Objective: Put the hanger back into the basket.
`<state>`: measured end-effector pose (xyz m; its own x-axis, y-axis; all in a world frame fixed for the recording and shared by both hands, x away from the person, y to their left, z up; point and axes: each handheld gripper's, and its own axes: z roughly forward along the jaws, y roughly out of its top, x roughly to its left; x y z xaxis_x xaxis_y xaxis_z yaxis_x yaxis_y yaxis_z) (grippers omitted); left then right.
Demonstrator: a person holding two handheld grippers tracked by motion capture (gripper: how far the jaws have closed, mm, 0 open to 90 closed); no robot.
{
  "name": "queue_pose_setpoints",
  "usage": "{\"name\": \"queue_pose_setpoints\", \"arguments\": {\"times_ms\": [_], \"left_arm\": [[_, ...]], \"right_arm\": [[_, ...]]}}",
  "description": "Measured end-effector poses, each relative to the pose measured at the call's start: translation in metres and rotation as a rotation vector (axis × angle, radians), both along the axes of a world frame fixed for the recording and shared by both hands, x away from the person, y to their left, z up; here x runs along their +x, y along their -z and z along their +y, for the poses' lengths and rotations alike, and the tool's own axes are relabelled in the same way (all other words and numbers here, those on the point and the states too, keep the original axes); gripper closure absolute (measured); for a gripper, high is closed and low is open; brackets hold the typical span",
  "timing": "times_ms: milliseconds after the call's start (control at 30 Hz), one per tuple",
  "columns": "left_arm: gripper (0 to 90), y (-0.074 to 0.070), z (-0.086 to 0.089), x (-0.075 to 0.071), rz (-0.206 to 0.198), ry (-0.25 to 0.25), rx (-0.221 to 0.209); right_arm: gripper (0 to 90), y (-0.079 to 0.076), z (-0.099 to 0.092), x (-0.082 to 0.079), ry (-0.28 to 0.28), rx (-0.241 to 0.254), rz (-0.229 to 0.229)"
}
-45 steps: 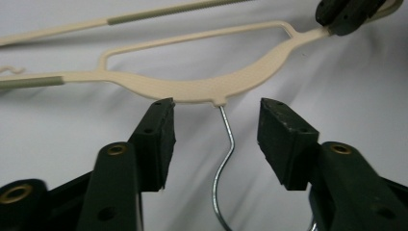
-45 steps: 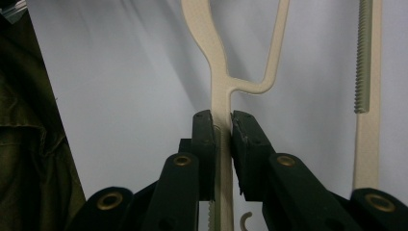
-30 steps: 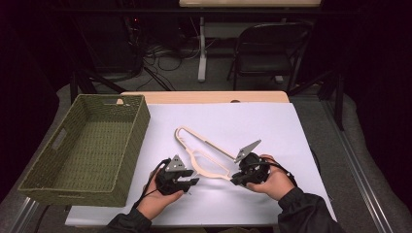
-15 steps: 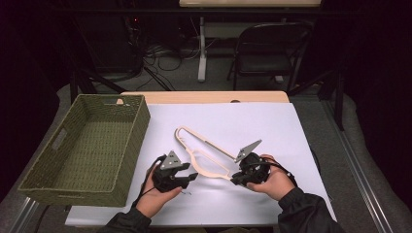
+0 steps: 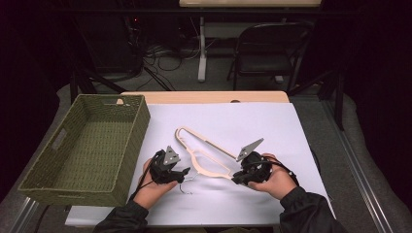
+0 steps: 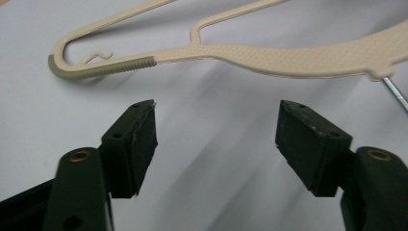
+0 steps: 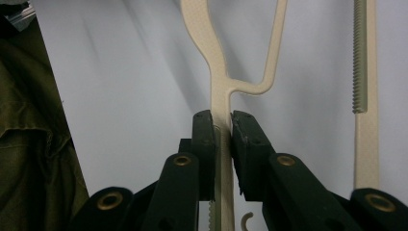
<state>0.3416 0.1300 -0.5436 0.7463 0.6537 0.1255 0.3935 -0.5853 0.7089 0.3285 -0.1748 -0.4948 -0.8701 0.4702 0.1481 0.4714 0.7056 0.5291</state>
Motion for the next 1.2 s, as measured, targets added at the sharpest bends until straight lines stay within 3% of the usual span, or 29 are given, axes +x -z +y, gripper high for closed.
{"name": "queue_pose_setpoints", "arguments": {"times_ms": [133, 167, 200, 233, 267, 367, 533, 567, 633, 867, 1033, 1100, 1200], "left_arm": [[28.7, 0.006, -0.007, 0.007, -0.024, 0.036, -0.001], [27.1, 0.009, -0.01, 0.011, -0.054, 0.047, 0.009], [27.1, 0.009, -0.01, 0.011, -0.054, 0.047, 0.009], [27.2, 0.01, -0.011, 0.014, -0.1, 0.046, 0.019], [27.2, 0.01, -0.011, 0.014, -0.1, 0.046, 0.019], [27.4, 0.013, -0.013, 0.019, -0.16, 0.083, 0.028], [28.4, 0.019, -0.015, 0.023, -0.184, 0.122, 0.053], [29.0, 0.02, -0.017, 0.023, -0.212, 0.148, 0.031], [30.5, 0.019, -0.018, 0.022, -0.245, 0.168, 0.029], [34.9, 0.018, -0.016, 0.025, -0.244, 0.188, -0.015], [34.9, 0.008, -0.016, 0.017, -0.269, 0.232, -0.043], [34.7, 0.002, -0.022, 0.014, -0.277, 0.275, 0.014], [35.0, -0.001, -0.026, 0.012, -0.292, 0.313, 0.014]], "right_arm": [[80.4, 0.0, 0.0, 0.0, -0.004, 0.001, -0.003], [80.4, 0.0, 0.0, 0.0, 0.006, 0.009, -0.012], [80.4, 0.0, 0.0, 0.0, 0.006, 0.009, -0.012], [80.4, 0.001, 0.0, 0.0, 0.005, 0.021, -0.01], [80.4, 0.001, 0.0, 0.0, 0.005, 0.021, -0.01], [80.4, 0.0, 0.0, 0.001, 0.005, 0.024, -0.004], [80.4, 0.0, 0.0, 0.002, 0.001, 0.026, -0.007], [80.4, 0.0, 0.0, 0.002, -0.001, 0.026, -0.007], [80.4, 0.0, 0.0, 0.002, 0.003, 0.033, -0.004], [80.3, -0.002, -0.004, 0.003, -0.002, 0.042, -0.008], [80.4, -0.006, -0.006, -0.001, -0.056, 0.052, -0.005], [80.4, -0.006, -0.006, -0.003, -0.072, 0.052, 0.001], [80.5, -0.006, -0.006, -0.004, -0.084, 0.055, -0.001]]}}
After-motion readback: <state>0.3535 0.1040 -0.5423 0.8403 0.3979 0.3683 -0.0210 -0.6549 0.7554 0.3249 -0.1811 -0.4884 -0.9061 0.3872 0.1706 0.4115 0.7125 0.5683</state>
